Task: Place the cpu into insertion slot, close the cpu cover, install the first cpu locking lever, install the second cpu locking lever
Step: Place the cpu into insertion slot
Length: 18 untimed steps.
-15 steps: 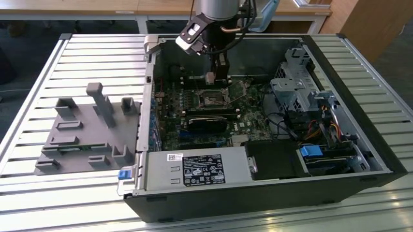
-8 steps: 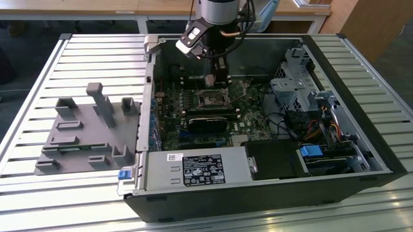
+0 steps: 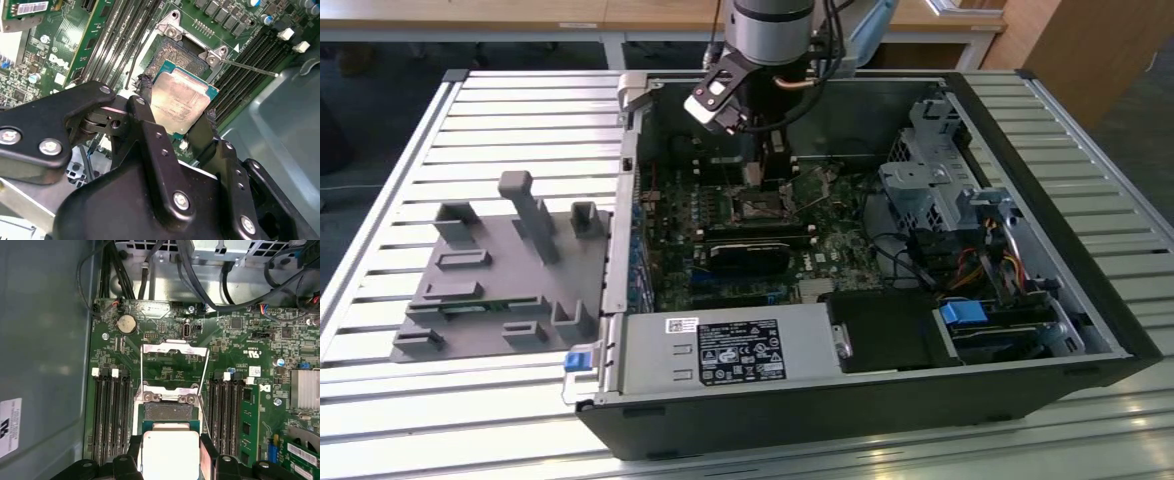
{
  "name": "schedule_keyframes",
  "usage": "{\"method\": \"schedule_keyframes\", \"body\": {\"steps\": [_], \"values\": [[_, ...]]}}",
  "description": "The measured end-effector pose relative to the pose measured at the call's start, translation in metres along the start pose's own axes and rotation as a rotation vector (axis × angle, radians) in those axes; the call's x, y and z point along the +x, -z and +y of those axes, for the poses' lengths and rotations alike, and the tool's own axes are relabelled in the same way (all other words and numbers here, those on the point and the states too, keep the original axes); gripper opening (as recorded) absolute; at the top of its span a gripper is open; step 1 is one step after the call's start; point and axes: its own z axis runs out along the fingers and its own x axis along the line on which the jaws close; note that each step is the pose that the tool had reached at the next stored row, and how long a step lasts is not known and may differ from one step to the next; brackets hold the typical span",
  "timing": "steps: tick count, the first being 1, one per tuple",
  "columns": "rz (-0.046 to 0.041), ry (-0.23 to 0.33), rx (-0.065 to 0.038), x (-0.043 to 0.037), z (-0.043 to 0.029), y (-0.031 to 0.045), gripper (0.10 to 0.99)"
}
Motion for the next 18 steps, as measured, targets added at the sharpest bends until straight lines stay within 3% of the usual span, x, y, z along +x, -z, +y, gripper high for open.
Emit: {"method": "schedule_keyframes", "body": {"steps": [18], "values": [[-0.0001, -0.003, 0.004, 0.0001, -0.0011, -0.0196, 0.541]]}}
